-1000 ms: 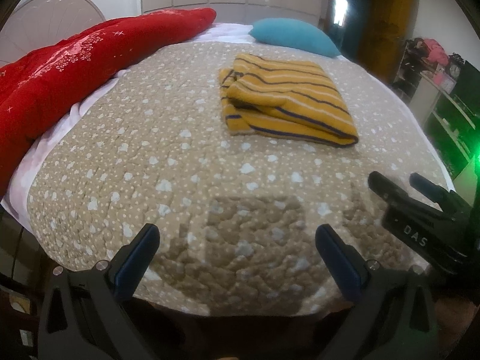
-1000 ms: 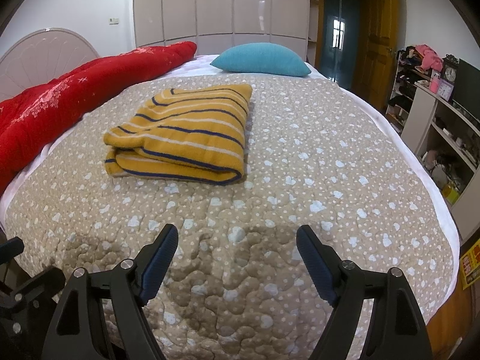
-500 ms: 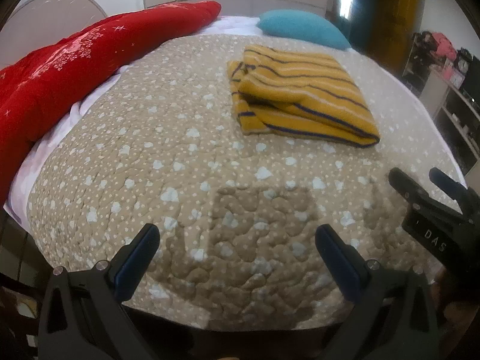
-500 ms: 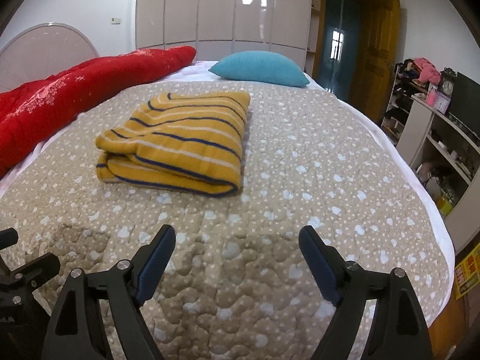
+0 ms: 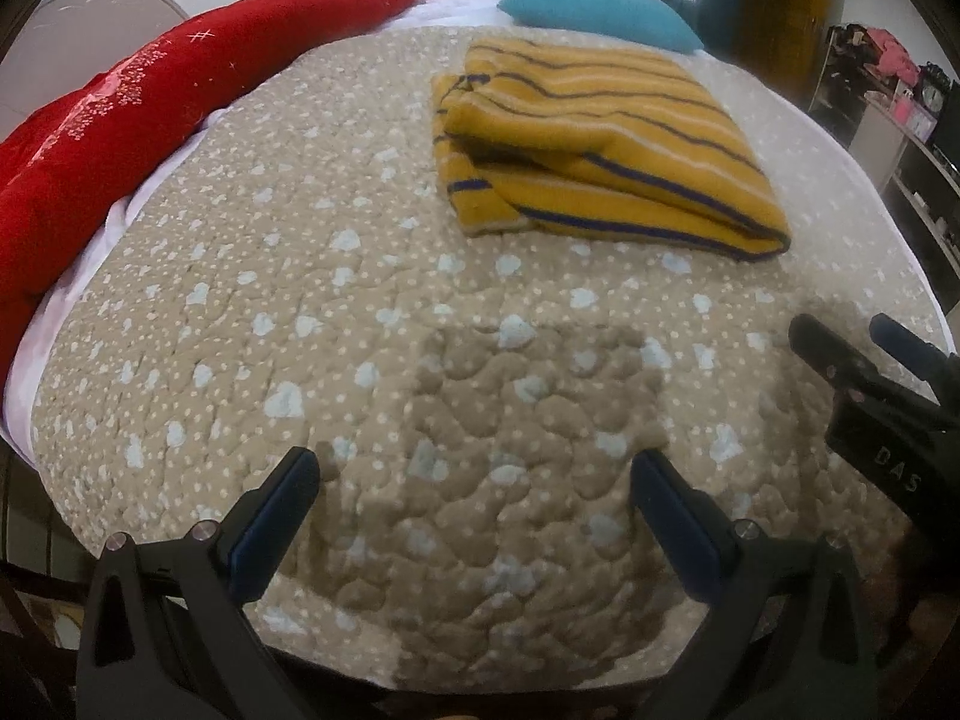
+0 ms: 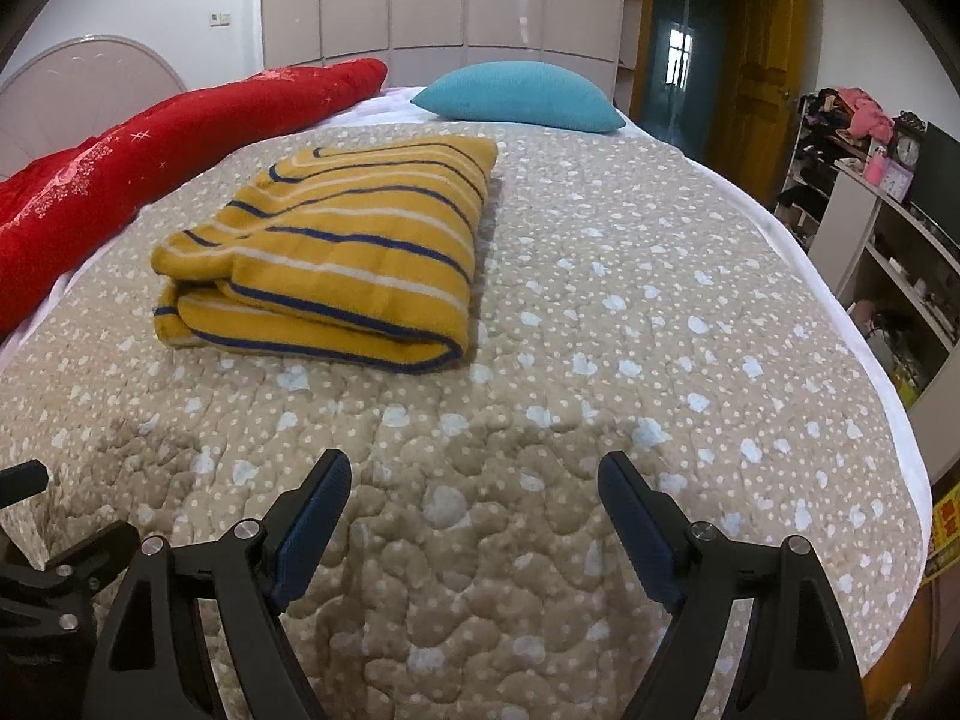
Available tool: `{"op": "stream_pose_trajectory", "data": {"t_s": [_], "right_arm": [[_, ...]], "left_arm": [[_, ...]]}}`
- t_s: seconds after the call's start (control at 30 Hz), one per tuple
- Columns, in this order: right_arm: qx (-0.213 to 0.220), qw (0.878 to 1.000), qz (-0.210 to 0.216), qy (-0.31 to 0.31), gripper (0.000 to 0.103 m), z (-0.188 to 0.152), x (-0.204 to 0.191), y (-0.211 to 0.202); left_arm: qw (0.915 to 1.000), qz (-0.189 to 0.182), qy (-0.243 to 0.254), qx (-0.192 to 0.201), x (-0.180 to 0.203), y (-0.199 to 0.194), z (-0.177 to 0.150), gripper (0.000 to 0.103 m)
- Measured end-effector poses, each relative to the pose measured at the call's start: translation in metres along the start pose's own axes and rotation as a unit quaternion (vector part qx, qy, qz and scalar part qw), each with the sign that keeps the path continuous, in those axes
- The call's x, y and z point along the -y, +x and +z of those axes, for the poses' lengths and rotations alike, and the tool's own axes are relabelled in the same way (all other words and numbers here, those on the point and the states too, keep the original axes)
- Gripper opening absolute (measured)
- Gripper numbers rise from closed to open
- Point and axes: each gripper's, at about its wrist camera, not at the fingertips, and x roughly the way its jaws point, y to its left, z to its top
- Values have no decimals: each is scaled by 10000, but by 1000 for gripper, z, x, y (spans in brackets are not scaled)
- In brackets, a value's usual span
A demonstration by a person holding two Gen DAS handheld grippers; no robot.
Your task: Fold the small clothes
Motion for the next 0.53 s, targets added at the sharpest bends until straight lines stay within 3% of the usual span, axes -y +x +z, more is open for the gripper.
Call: {"op": "stream_pose_trajectory", "data": {"t_s": [0.17,0.33,0.53], "right_arm": [[-140,9999,-49,-83,88,2,-2,10],[-147,9997,-11,-203,88,17,-7,14],[-236,9992,274,-196,88,40,-17,23]], "left_arm": [[9999,-98,-17,30,-6,5,13,103],[9994,-43,-200,282,-28,11,46,103],[9985,-158,-439,289,-50,20,69,103]]}}
